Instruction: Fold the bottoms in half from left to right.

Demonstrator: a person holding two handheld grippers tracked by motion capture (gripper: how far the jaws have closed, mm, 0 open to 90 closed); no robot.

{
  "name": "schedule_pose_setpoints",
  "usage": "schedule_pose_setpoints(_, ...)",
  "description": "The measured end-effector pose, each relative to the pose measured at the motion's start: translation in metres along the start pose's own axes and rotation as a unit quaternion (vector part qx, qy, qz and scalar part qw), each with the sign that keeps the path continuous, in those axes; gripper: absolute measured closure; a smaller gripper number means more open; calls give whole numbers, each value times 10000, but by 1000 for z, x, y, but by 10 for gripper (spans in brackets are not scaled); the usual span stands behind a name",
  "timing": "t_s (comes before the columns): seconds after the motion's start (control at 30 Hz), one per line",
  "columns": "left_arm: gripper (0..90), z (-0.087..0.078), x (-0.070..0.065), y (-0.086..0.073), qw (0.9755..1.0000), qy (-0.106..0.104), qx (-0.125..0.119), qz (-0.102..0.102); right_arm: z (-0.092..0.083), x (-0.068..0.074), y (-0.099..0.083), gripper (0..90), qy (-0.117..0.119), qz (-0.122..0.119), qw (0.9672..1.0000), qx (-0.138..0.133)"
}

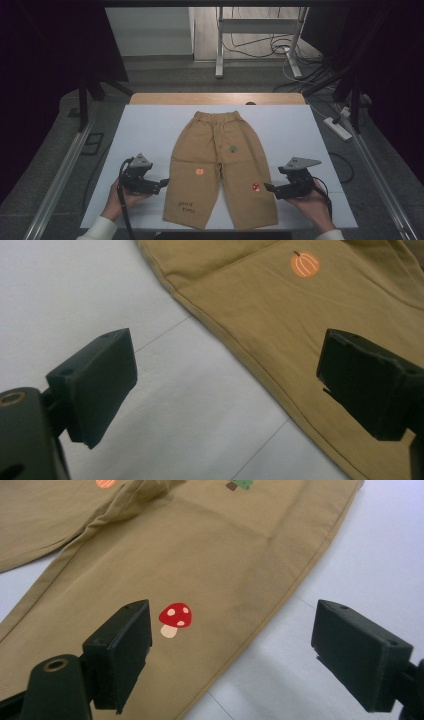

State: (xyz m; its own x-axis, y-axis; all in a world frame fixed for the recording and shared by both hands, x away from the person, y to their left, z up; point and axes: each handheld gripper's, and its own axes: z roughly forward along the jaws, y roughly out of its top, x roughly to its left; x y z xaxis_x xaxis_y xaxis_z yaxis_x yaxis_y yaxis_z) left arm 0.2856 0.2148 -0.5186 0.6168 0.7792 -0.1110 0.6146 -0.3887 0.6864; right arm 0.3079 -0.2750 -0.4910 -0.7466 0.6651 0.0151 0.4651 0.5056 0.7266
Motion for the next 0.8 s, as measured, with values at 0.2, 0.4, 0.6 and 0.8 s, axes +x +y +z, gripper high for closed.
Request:
schedule_pose_setpoints(0.2, 94, 1, 0, 0, 10000, -34, -3, -23, 0, 1, 1, 169, 36, 34, 10000, -45)
schedule_pose_setpoints(0.4, 93, 3, 0, 1, 10000, -51, 34, 1, 2, 2, 2, 180, 48, -9, 10000, -35)
schedule_pose_setpoints(0.6, 93, 1, 1, -1, 10000, -49, 10, -21, 2, 3, 4, 180, 37, -38, 10000, -45)
schedule_pose_setpoints(0.8, 93, 0, 1, -1, 10000, -40, -5, -4, 1, 5, 5, 180, 46, -24, 9999, -86)
